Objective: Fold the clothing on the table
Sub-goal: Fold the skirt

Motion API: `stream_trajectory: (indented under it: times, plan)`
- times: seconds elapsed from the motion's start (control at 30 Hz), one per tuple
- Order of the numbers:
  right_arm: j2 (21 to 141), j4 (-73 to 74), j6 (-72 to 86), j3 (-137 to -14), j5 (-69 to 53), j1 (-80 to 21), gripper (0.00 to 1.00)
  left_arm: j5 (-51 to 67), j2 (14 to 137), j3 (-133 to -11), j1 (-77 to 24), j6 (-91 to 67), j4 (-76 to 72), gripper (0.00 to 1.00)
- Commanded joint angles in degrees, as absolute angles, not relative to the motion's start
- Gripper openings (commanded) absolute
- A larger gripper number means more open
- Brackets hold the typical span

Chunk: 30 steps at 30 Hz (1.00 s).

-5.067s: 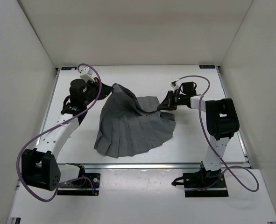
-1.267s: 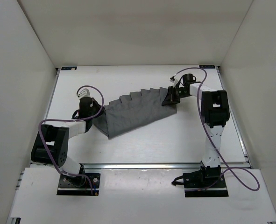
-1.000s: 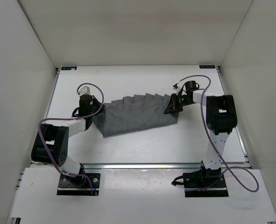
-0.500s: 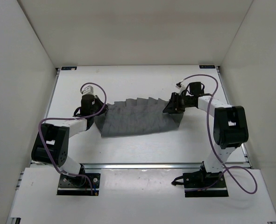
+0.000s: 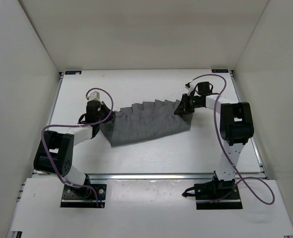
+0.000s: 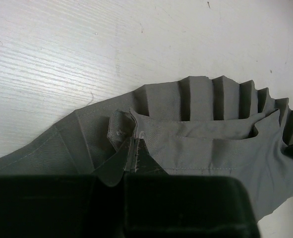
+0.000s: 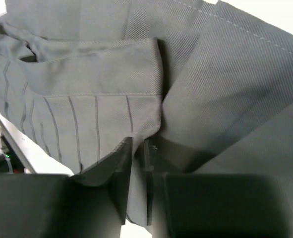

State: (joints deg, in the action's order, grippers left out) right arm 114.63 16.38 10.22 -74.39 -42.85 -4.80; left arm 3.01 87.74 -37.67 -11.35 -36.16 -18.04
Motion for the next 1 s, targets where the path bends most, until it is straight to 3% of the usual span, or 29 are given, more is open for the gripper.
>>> stream_trajectory:
  times: [0.0, 0.27, 0.47, 0.67, 0.97]
  plan:
    - [115.13, 17.75, 9.06, -75.5, -41.66, -4.92, 0.04, 4.31, 87.98, -39.64, -11.08, -35.59, -18.98, 0.0]
    - [105.05, 21.79, 9.85, -65.84, -37.98, -8.26, 0.0, 5.01, 87.8, -39.46, -11.25, -35.51, -18.9, 0.0]
    - [101.07, 21.98, 9.58, -68.64, -33.31, -7.48, 0.31, 5.1, 87.63, -39.2, -10.99, -35.77, -18.98, 0.0]
    - [107.04, 21.09, 9.58, -73.73, -38.31, -5.54, 0.38, 5.01, 87.54, -39.64, -11.16, -35.68, -18.81, 0.0]
    - [115.3, 20.21, 8.35, -79.71, -41.31, -6.06, 0.4, 5.1, 87.36, -39.55, -10.64, -35.68, -18.98, 0.0]
